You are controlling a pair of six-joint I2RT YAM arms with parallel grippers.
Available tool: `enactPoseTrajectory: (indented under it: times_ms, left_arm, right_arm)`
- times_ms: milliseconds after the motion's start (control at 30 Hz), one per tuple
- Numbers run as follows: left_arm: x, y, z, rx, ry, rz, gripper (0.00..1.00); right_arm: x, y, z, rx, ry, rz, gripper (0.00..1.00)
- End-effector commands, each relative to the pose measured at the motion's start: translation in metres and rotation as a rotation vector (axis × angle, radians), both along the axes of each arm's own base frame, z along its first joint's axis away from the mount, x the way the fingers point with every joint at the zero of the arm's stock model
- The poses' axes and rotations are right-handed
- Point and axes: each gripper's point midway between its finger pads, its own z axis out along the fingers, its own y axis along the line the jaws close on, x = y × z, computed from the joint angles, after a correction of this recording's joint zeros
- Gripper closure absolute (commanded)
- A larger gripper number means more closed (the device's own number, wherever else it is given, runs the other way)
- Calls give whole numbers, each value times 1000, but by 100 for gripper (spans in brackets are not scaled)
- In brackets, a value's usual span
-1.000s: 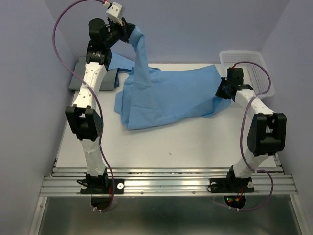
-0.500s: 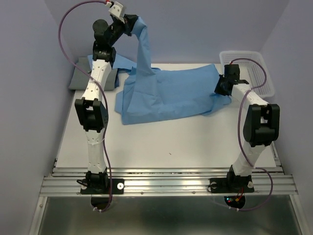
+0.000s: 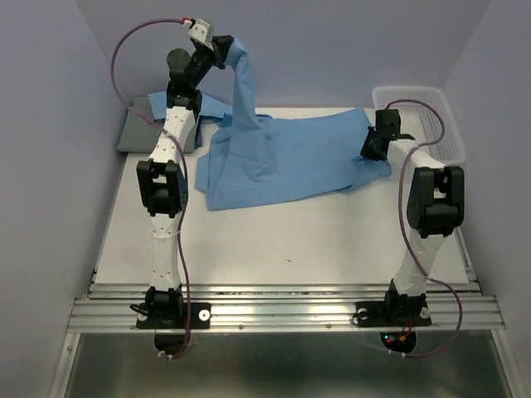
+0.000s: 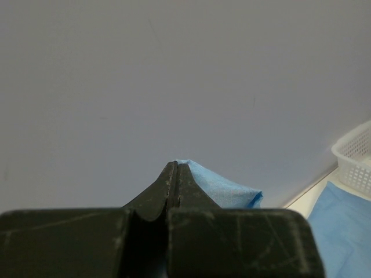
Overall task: Fold and stack the long sleeve shirts
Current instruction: Fold the shirt
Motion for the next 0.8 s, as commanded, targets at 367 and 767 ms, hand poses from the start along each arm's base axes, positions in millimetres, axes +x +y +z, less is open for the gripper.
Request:
enactPoseTrajectory:
  times_ms: [367, 767]
  left_arm:
    - [3, 30, 4, -114, -24, 36, 93]
    - [-55, 27, 50, -161, 94, -40, 1]
  right_arm:
    - [49, 28, 29, -147, -127, 71, 70]
    - [-6, 71, 88, -115, -181, 176, 0]
